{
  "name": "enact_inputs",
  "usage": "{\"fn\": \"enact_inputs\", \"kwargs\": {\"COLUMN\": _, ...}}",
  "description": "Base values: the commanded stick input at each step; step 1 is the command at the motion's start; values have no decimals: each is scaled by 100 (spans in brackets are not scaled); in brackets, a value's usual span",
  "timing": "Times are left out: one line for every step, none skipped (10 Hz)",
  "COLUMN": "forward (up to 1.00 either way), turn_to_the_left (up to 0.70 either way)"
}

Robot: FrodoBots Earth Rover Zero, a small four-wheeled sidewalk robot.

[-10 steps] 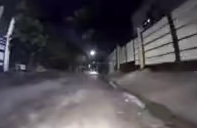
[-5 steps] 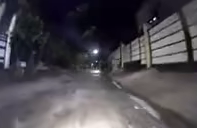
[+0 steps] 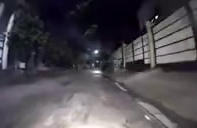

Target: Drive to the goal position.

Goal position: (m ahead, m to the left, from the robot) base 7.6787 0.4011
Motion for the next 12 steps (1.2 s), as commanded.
{"fn": "enact_inputs", "kwargs": {"forward": 70, "turn_to_the_left": 0}}
{"fn": "enact_inputs", "kwargs": {"forward": 70, "turn_to_the_left": -35}}
{"fn": "enact_inputs", "kwargs": {"forward": 70, "turn_to_the_left": -35}}
{"fn": "enact_inputs", "kwargs": {"forward": 70, "turn_to_the_left": -35}}
{"fn": "enact_inputs", "kwargs": {"forward": 70, "turn_to_the_left": -25}}
{"fn": "enact_inputs", "kwargs": {"forward": 70, "turn_to_the_left": -13}}
{"fn": "enact_inputs", "kwargs": {"forward": 70, "turn_to_the_left": -1}}
{"fn": "enact_inputs", "kwargs": {"forward": 70, "turn_to_the_left": 0}}
{"fn": "enact_inputs", "kwargs": {"forward": 70, "turn_to_the_left": 0}}
{"fn": "enact_inputs", "kwargs": {"forward": 70, "turn_to_the_left": 0}}
{"fn": "enact_inputs", "kwargs": {"forward": 70, "turn_to_the_left": 0}}
{"fn": "enact_inputs", "kwargs": {"forward": 70, "turn_to_the_left": 0}}
